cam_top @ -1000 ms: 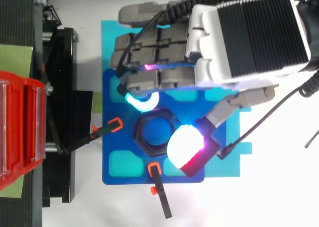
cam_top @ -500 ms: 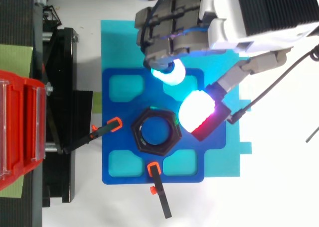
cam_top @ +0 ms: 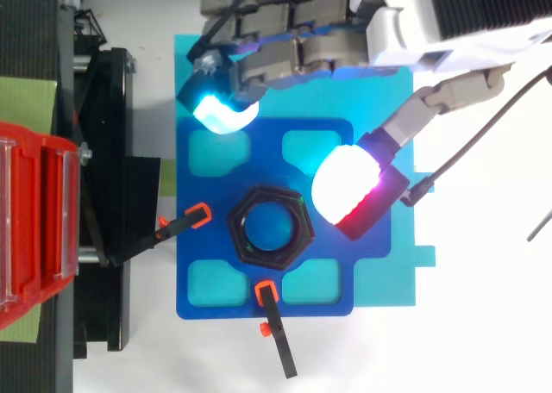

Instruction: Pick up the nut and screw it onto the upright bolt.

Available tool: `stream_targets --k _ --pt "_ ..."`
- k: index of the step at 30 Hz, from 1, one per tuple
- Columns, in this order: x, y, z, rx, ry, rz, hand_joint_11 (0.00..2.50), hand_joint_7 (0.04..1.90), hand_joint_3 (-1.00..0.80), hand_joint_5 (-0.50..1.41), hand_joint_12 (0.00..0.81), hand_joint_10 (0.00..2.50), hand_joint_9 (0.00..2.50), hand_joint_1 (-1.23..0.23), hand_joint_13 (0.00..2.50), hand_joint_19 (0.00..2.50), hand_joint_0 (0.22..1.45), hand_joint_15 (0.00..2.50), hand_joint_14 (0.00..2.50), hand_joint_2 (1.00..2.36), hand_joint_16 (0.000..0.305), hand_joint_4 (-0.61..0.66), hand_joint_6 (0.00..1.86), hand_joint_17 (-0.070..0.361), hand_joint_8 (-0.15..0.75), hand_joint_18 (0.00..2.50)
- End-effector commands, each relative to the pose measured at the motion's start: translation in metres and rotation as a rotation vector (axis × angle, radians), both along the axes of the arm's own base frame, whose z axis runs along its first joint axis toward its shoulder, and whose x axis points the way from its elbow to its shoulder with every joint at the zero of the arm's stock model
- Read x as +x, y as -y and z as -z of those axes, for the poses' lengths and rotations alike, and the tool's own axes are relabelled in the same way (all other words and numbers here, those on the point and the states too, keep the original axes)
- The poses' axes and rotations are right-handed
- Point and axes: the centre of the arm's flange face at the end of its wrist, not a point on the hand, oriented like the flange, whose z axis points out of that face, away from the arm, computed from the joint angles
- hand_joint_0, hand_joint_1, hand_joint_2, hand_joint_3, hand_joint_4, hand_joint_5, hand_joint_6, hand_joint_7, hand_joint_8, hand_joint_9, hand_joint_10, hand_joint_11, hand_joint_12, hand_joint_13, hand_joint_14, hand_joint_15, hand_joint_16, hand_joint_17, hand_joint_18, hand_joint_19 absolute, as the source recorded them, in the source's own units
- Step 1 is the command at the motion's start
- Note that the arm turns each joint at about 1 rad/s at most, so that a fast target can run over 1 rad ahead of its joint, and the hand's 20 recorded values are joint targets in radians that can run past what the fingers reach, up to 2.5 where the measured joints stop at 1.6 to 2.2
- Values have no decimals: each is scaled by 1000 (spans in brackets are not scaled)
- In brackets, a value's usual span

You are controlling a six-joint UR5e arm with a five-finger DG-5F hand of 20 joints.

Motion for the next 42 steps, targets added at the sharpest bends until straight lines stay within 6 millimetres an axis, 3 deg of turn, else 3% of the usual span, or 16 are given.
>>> stream_targets --k 1,17,32,42 --pt "4 -12 0 3 5 -1 0 616 -500 -178 292 0 367 -66 251 0 484 0 0 1000 33 143 501 74 206 4" --pt "14 -66 0 18 -1 1 0 608 -500 -191 313 0 249 -19 134 0 478 0 0 1000 36 123 501 82 194 0" --pt "12 -71 4 23 -36 -5 0 772 -500 -150 314 0 355 -22 247 0 484 0 0 1000 36 180 503 82 229 15" --pt "8 -71 11 22 -53 -5 0 1016 -500 -116 300 0 436 -41 318 0 492 0 0 1000 34 241 504 76 254 71"
